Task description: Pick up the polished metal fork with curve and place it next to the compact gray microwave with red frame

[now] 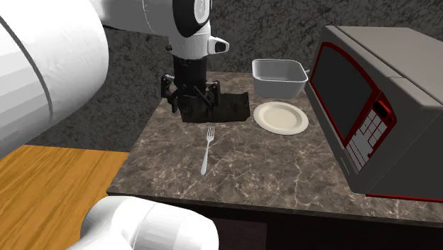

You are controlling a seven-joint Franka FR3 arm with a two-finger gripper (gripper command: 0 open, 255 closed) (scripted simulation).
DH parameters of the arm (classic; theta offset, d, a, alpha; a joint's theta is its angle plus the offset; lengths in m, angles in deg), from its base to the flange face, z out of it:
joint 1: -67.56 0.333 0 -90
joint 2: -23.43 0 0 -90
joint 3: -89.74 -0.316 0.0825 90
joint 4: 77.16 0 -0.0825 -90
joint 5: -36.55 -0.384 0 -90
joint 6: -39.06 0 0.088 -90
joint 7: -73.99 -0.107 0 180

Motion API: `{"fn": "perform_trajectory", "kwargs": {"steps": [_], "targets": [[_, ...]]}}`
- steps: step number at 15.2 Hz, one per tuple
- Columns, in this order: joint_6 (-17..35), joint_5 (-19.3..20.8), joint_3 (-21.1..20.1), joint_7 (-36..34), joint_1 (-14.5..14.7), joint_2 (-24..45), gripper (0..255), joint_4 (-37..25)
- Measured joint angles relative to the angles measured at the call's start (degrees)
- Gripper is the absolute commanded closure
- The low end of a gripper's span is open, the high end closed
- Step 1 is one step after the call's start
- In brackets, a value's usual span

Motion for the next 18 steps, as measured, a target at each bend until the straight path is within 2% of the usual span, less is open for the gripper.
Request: {"fn": "perform_trajectory", "kwargs": {"steps": [2,4,9,18], "targets": [[1.0,0.0,-0.1,-0.2,-0.1,0.4,0,0.5],[4.7,-0.2,-0.7,-0.9,-0.2,2.2,0,1.9],[16.6,-0.4,-1.9,-2.8,-0.9,7.0,0,7.2],[38.8,0.0,-4.6,-7.4,-2.2,23.8,0,9.5]]}}
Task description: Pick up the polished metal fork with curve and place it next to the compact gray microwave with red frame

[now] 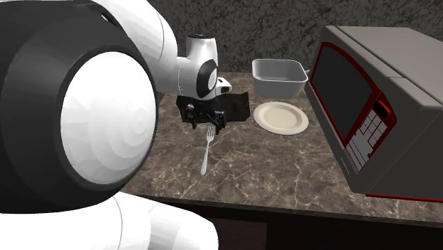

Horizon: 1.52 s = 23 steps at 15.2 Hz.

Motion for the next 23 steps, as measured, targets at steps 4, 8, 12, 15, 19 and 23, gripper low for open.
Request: {"fn": "perform_trajectory", "kwargs": {"steps": [4,8,12,15,19,23], "targets": [[6.5,0.5,-0.5,-1.1,-0.5,5.4,0,0.4],[10.4,0.6,-0.6,-1.2,-0.6,8.1,0,1.4],[11.8,0.7,-0.6,-1.2,-0.6,9.2,0,1.8],[11.9,0.7,-0.6,-1.2,-0.6,9.3,0,1.8],[11.9,0.8,-0.4,-1.2,-0.7,9.1,255,1.7],[12.0,0.8,-0.5,-1.2,-0.7,9.1,255,1.7]]}}
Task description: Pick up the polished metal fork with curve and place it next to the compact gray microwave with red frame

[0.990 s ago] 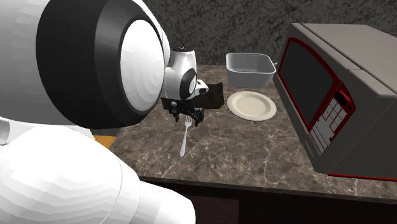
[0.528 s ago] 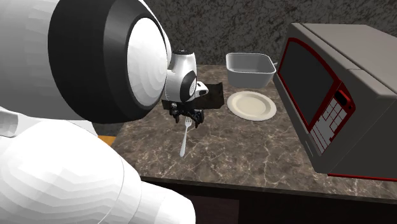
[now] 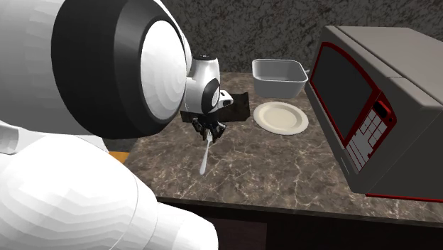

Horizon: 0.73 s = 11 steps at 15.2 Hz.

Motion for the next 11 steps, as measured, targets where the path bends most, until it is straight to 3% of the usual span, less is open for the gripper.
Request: {"fn": "perform_trajectory", "kwargs": {"steps": [5,11], "targets": [[-0.4,-0.1,-0.1,0.0,0.1,-0.2,255,-0.1],[-5.3,-0.2,0.0,0.0,0.2,-3.4,255,-1.7]]}}
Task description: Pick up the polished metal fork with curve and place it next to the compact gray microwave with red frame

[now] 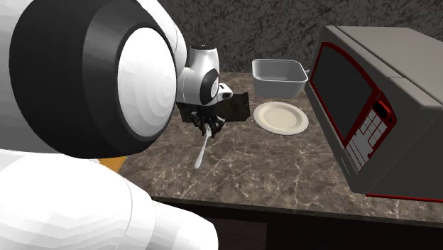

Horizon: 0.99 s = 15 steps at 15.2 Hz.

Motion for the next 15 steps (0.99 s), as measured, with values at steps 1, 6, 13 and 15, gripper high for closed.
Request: {"fn": "perform_trajectory", "kwargs": {"steps": [1,6,13,15], "targets": [[-0.8,0.0,0.0,-0.1,0.1,-0.6,255,-0.3],[-5.6,0.0,0.1,-0.1,0.1,-2.9,255,-2.7],[-11.5,0.0,0.3,-0.1,0.1,-5.6,255,-6.0],[-13.3,0.1,0.4,0.0,0.0,-6.2,255,-7.0]]}}
